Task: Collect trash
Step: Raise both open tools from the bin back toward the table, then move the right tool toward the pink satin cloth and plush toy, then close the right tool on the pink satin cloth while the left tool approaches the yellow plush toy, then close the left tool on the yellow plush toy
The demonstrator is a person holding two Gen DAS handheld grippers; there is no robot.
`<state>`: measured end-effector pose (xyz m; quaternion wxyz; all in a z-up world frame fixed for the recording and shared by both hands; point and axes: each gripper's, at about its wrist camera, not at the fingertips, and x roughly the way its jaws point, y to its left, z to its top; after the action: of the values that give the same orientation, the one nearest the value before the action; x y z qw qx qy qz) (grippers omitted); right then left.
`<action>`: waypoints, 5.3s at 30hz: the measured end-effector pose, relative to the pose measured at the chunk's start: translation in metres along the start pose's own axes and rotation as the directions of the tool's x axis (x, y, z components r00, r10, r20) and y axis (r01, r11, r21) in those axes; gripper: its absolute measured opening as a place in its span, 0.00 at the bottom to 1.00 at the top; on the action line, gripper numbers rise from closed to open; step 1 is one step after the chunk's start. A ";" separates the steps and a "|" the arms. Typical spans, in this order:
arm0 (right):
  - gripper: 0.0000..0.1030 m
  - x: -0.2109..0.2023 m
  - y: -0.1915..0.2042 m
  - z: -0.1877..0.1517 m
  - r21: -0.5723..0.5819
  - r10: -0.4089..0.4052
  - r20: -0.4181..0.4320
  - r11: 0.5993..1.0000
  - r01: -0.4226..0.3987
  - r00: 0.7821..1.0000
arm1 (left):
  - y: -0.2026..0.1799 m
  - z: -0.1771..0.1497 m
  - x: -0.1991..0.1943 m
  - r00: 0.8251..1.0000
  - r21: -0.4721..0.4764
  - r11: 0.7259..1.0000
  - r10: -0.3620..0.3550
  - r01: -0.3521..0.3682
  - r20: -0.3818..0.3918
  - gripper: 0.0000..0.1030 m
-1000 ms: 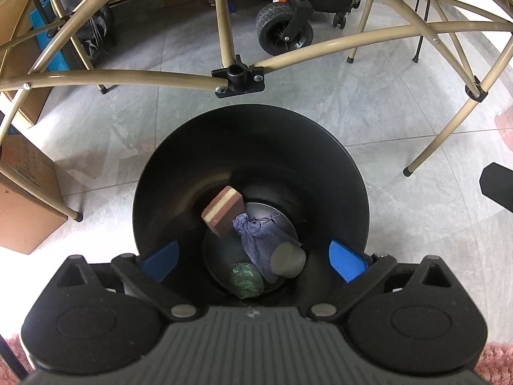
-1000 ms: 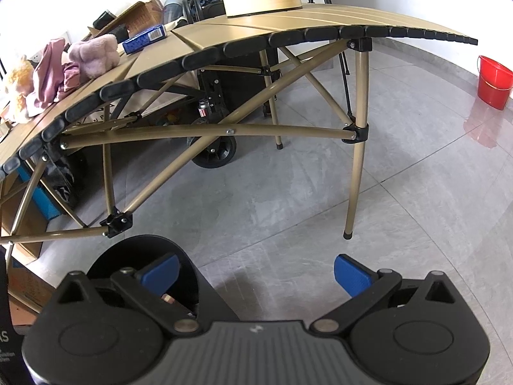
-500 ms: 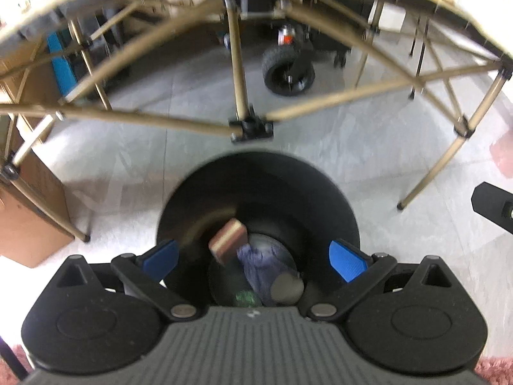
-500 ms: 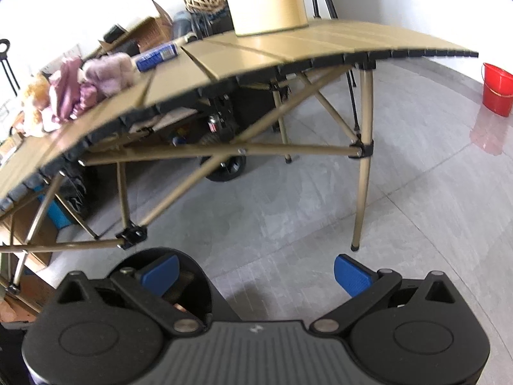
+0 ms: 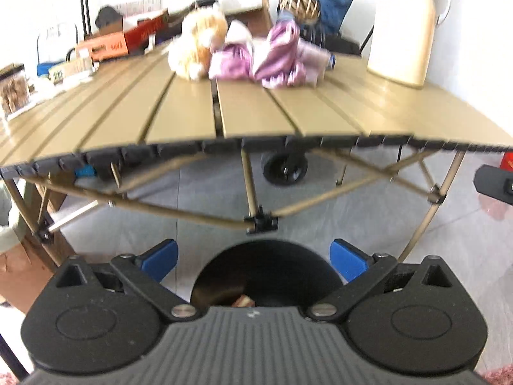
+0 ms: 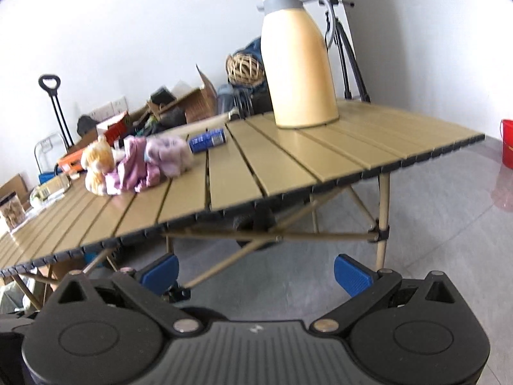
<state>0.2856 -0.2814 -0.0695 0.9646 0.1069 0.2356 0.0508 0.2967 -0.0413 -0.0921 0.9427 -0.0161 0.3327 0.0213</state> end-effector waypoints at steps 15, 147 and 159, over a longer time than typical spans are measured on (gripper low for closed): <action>1.00 -0.007 0.026 0.052 -0.038 0.205 0.155 0.979 -0.201 0.967 | 0.028 0.049 -0.042 0.962 -0.035 0.997 0.075 -0.068 0.263 1.00; 0.28 0.090 0.018 0.105 -0.055 0.062 0.171 0.997 -0.053 0.983 | 0.049 0.198 0.110 0.936 -0.036 0.976 0.217 -0.216 0.278 0.50; 0.28 0.082 0.022 0.105 -0.051 0.092 0.187 0.995 -0.083 0.978 | 0.049 0.197 0.061 0.896 -0.060 0.971 0.237 -0.231 0.377 0.49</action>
<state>0.4059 -0.2673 -0.0104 0.9816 0.1006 0.1366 0.0878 0.4651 0.0181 0.0215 0.9797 0.0222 0.1426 0.1394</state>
